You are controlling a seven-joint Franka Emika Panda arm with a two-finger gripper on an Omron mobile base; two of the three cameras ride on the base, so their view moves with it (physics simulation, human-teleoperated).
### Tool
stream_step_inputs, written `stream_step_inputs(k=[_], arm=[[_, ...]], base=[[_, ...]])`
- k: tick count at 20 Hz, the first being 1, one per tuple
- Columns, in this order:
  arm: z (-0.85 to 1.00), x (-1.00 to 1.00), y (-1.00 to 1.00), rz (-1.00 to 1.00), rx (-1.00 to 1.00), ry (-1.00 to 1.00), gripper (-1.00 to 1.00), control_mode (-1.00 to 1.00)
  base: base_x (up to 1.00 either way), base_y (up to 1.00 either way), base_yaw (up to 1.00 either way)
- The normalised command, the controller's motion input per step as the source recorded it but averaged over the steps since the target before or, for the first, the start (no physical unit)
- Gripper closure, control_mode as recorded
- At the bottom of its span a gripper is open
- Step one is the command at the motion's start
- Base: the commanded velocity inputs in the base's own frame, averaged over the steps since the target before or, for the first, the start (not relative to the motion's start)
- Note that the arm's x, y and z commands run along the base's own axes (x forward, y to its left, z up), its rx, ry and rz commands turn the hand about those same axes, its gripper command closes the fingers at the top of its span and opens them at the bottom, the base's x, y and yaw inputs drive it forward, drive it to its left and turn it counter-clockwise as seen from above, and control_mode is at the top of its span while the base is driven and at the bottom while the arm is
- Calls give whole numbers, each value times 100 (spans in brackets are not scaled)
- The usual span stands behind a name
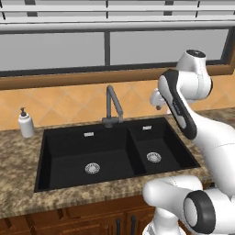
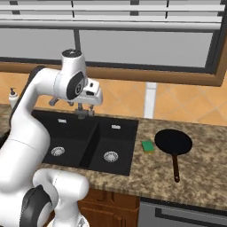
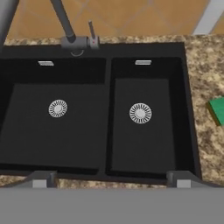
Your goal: Pick the pan and sponge and place them into the sink. Then turn on the water.
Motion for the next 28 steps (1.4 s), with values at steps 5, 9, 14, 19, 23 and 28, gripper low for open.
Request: stream_step_inputs(k=[5,9,14,19,23,28], arm=[[-7,-6,-58,0,13,-8,-100,-100],[-17,-16,-61,0,12,-7,-100,-100],[-25,-15,-57,0,8,-3,-100,-100],[-24,-17,-54,0,7,-3,-100,-100],[-19,-19,-50,0,7,-4,-100,-100],[-18,-16,-45,0,5,-3,-100,-100]], base=[[0,0,0],[0,0,0],[0,0,0],[0,0,0],[0,0,0],[0,0,0]])
